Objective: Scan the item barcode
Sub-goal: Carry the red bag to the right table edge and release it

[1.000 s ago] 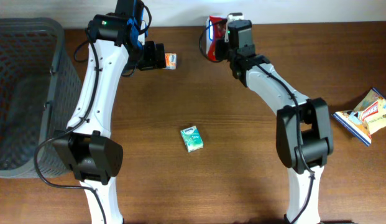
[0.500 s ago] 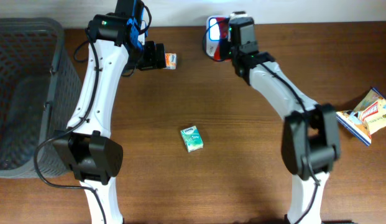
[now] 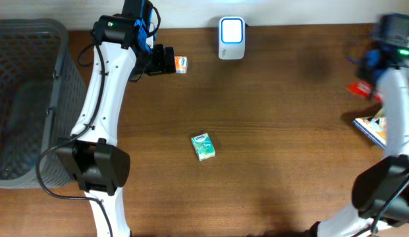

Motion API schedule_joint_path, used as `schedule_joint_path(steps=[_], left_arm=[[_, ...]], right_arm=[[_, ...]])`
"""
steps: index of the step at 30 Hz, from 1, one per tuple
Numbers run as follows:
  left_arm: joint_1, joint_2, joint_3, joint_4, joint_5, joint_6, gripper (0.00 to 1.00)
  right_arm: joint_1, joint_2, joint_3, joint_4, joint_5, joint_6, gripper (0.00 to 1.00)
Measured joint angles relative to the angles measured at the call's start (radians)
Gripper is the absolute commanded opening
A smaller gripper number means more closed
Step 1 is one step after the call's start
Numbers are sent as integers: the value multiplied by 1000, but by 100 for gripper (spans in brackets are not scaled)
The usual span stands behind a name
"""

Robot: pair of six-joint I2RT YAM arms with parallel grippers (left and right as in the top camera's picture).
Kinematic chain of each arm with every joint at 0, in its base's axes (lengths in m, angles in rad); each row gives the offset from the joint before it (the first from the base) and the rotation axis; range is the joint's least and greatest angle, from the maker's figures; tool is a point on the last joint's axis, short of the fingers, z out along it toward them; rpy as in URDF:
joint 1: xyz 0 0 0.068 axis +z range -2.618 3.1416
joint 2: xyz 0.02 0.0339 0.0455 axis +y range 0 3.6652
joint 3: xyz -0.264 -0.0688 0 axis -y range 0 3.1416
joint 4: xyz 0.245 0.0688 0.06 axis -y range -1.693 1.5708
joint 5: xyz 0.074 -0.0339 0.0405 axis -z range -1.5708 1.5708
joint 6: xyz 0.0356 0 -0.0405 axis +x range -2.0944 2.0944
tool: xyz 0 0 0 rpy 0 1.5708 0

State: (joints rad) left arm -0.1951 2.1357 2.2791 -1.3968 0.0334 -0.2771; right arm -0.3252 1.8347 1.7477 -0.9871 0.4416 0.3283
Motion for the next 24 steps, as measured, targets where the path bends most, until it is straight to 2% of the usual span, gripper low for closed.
schedule_joint_path(steps=[3, 7, 8, 9, 10, 12, 15, 21, 24], left_arm=[[0, 0, 0, -6, 0, 0, 99], [0, 0, 0, -6, 0, 0, 99], [0, 0, 0, -7, 0, 0, 99], [0, 0, 0, -7, 0, 0, 99], [0, 0, 0, -7, 0, 0, 99], [0, 0, 0, -7, 0, 0, 99], [0, 0, 0, -7, 0, 0, 99], [0, 0, 0, -2, 0, 0, 99], [-4, 0, -1, 6, 3, 0, 99]], right_arm=[[-162, 41, -1, -27, -108, 29, 4], [-286, 93, -29, -20, -216, 53, 5], [-305, 108, -34, -18, -230, 57, 16], [-325, 126, -38, -14, -239, 61, 42], [-339, 137, -39, -13, -243, 65, 61], [-364, 153, -41, -12, -246, 66, 68], [-383, 154, -41, -12, -250, 63, 83], [-373, 154, -41, -20, -420, 58, 100], [-328, 154, -41, -24, -537, 49, 99]])
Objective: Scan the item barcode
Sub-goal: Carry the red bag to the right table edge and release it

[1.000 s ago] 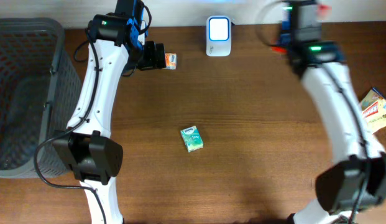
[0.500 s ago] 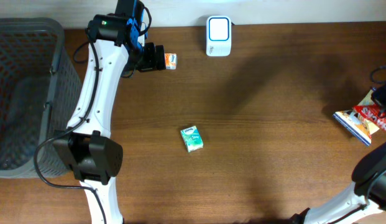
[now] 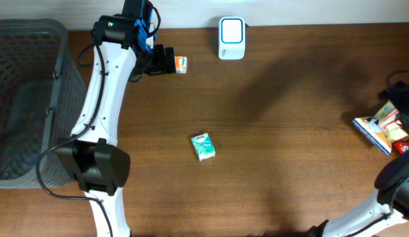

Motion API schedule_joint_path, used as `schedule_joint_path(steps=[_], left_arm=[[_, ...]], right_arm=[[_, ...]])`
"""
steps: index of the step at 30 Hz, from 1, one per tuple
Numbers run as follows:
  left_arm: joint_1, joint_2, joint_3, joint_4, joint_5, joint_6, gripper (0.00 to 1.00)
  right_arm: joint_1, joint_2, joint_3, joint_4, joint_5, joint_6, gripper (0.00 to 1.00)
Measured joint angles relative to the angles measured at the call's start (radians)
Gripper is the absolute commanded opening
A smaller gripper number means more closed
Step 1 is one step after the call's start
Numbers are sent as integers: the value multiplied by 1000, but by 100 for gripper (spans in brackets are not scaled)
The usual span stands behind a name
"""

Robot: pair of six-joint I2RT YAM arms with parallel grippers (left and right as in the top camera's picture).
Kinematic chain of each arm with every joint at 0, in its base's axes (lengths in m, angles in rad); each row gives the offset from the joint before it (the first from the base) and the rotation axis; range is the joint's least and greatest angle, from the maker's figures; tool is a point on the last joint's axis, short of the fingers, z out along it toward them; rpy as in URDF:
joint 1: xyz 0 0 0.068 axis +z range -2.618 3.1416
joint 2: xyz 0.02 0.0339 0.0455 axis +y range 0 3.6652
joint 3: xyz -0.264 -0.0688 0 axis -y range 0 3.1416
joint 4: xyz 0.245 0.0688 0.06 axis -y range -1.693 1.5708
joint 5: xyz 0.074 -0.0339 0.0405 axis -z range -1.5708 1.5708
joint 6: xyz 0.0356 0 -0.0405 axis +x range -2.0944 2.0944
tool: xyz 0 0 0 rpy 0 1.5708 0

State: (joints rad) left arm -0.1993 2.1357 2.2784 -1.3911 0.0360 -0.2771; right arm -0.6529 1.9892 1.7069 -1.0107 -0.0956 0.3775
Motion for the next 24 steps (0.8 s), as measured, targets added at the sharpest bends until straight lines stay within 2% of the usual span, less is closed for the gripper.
schedule_joint_path(steps=[2, 6, 10, 15, 19, 22, 24], left_arm=[[-6, 0, -6, 15, 2, 0, 99], [-45, 0, -86, 144, 8, 0, 99], [-67, 0, -188, 229, 13, 0, 99], [-64, 0, -275, 122, 66, -2, 80], [-70, 0, -327, 74, 126, 0, 77], [-92, 0, -369, 72, 141, 1, 66], [-118, 0, -402, 71, 146, 1, 64]], right_arm=[[48, 0, 0, -7, -77, -8, 99], [182, 0, 0, -11, -229, -79, 99], [365, 0, 0, -7, -270, -117, 99], [543, 0, 0, -2, -249, -127, 99], [634, 0, 0, 20, -191, -131, 99], [670, 0, 0, 20, -136, -132, 99], [681, 0, 0, 27, -110, -135, 99]])
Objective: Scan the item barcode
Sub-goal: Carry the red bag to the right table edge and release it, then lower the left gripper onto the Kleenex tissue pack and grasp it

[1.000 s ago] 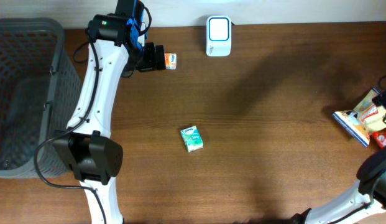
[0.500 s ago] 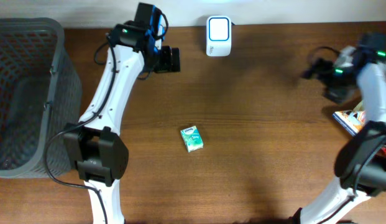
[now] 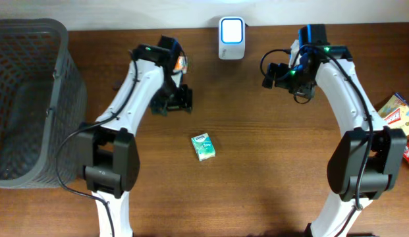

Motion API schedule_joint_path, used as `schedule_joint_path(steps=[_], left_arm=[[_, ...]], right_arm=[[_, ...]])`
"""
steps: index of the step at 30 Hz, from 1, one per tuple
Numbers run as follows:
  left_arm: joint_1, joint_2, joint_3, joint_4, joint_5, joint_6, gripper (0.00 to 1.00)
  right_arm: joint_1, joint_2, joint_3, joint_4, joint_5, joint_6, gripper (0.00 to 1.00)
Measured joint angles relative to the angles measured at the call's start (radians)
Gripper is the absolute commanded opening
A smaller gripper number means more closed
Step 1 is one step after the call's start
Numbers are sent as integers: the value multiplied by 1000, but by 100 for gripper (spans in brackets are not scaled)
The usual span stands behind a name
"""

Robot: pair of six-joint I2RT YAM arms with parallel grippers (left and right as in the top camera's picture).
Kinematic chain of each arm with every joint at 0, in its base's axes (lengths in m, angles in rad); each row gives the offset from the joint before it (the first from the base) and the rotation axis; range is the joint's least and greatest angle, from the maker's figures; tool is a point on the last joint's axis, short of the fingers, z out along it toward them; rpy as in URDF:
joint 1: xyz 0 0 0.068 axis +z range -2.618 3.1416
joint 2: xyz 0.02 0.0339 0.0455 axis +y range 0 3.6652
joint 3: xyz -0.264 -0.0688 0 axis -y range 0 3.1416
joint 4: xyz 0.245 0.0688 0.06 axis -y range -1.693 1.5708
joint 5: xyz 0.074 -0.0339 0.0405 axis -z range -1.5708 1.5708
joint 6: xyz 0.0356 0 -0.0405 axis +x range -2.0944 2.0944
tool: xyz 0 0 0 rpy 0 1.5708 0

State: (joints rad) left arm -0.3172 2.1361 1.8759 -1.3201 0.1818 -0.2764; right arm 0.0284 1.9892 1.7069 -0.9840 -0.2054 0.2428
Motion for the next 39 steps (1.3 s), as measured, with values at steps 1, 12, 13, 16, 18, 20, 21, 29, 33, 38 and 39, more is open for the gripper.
schedule_joint_path(steps=[1, 12, 13, 16, 18, 20, 21, 29, 33, 38, 39], left_arm=[[-18, 0, -18, 0, 3, -2, 64], [-150, 0, -236, 66, 42, -1, 71], [-155, 0, -257, 85, 49, -2, 71], [-165, 0, -304, 137, 68, 0, 56], [-165, 0, -318, 172, 74, -3, 45], [-165, 0, -328, 208, 84, 0, 34], [-165, 0, -328, 219, 88, 0, 30], [-169, 0, -331, 501, 107, -2, 25], [-169, 0, -336, 711, -2, -1, 29], [-169, 0, -327, 833, -258, 0, 34], [-169, 0, -319, 823, -300, 15, 36]], right_arm=[[2, 0, 0, 3, 8, 0, 99], [-108, 0, 0, 16, 133, -3, 99], [-119, 0, 0, 15, 137, -4, 99], [-125, 0, 0, 15, 138, -3, 99], [-125, 0, 0, 15, 138, -3, 99], [-125, 0, 0, 15, 138, -3, 99], [-125, 0, 0, 15, 138, -4, 99], [-125, 0, 0, 16, 138, -4, 99], [-125, 0, 0, 15, 138, -4, 99], [-125, 0, 0, 16, 138, -5, 99], [-125, 0, 0, 15, 138, -6, 99]])
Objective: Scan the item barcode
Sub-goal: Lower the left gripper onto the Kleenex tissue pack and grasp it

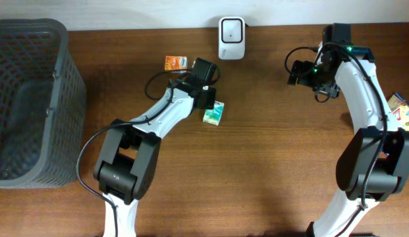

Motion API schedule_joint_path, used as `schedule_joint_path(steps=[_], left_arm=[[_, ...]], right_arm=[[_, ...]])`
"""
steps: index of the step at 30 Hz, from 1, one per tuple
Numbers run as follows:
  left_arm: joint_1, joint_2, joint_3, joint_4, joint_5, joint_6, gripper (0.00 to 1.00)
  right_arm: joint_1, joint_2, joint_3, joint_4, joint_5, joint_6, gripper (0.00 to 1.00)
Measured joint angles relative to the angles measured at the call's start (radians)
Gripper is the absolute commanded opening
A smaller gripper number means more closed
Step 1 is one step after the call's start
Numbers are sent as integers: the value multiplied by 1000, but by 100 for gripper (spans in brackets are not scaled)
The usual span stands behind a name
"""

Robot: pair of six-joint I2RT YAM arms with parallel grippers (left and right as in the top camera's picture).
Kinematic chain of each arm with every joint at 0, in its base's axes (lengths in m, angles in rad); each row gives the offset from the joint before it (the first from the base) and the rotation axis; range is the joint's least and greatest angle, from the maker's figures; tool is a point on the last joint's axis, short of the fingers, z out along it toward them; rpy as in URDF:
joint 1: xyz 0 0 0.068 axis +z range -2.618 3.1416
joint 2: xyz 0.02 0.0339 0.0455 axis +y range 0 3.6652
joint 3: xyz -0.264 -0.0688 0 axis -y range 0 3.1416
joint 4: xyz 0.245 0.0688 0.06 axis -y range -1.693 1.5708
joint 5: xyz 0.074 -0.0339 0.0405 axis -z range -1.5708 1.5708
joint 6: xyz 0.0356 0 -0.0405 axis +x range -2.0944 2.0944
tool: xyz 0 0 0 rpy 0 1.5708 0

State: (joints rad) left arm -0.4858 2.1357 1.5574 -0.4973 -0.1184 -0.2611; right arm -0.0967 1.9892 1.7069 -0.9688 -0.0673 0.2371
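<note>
A small green and white box (214,114) sits tilted just below and to the right of my left gripper (209,104), whose fingers close on its upper end. The white barcode scanner (231,29) stands at the table's back edge, above and to the right of the box. My right gripper (297,72) hovers to the right of the scanner, pointing left with nothing in it; its jaws are too dark to read.
An orange packet (176,62) lies left of the scanner, close to the left arm. A grey mesh basket (29,99) fills the left side. Colourful packets (403,113) lie at the right edge.
The green and white box was at mid-table and is now higher, nearer the scanner, at my left gripper. The left gripper went right onto it. The right gripper shifted a little right.
At first my left gripper was at the orange packet at the back and the right arm was at the right edge. Then the packet lay free, with both grippers nearer the middle. Now the left gripper has the green box, which is off its old spot.
</note>
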Motion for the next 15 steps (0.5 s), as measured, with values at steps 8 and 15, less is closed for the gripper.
schedule_joint_path(steps=[8, 15], left_arm=[[3, 2, 261, -294, 54, 74, 57], [36, 2, 240, -446, 348, 82, 60]], right_arm=[[0, 0, 0, 0, 0, -1, 98], [0, 0, 0, 0, 0, -1, 99]])
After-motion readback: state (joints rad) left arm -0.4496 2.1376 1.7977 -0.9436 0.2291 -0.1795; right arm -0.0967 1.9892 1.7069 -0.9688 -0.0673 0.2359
